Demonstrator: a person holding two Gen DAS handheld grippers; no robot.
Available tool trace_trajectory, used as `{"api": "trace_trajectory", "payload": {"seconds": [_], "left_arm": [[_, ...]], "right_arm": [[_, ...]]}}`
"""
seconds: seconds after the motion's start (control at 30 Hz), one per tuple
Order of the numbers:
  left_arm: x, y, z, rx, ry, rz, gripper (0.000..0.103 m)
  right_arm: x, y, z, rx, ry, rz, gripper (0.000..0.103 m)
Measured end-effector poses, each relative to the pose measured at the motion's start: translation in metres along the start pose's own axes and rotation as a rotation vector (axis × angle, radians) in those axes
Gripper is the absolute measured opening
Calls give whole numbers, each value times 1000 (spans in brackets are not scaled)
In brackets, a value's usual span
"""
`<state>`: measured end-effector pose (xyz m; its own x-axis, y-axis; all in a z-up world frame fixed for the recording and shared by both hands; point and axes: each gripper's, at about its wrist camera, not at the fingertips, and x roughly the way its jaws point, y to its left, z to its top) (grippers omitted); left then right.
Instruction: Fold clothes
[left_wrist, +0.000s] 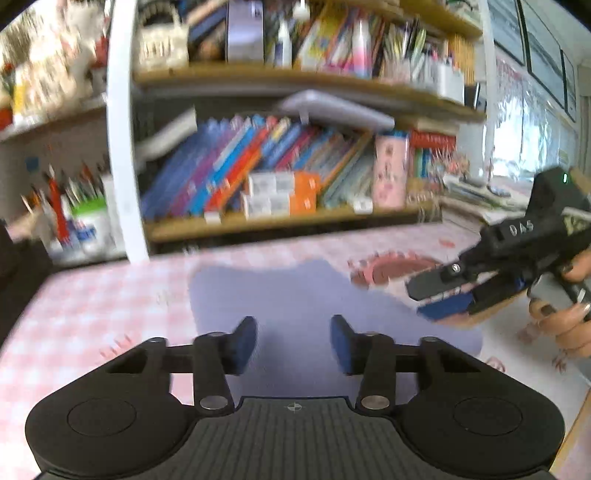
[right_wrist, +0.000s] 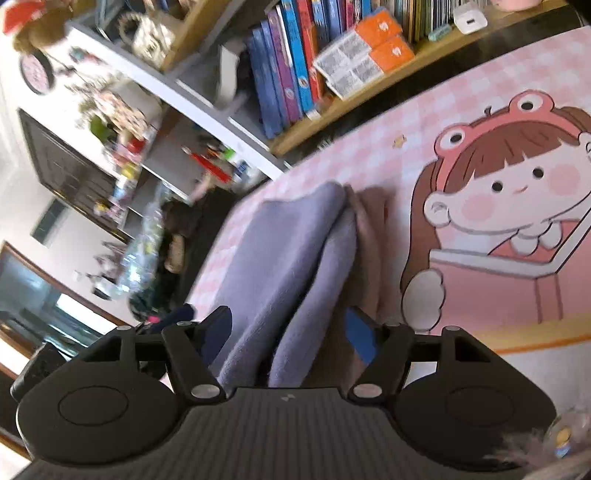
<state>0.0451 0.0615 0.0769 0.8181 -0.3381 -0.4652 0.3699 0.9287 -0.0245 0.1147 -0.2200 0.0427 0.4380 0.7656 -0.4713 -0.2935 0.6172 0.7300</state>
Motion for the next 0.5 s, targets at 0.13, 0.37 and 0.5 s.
{"api": "trace_trajectory", "payload": {"seconds": [0.13,0.37,0.5], "left_arm": [[8,-5,-15,38,9,0,40],[6,8,-17,-34,5,-32,42],[10,9,-18,-42,2,-50,43]], "right_arm": [[22,15,-6,-32,12,-88,37],[42,62,-26,-421,-78,-251,17],[50,59,-30,-469,-54,-328,18]]}}
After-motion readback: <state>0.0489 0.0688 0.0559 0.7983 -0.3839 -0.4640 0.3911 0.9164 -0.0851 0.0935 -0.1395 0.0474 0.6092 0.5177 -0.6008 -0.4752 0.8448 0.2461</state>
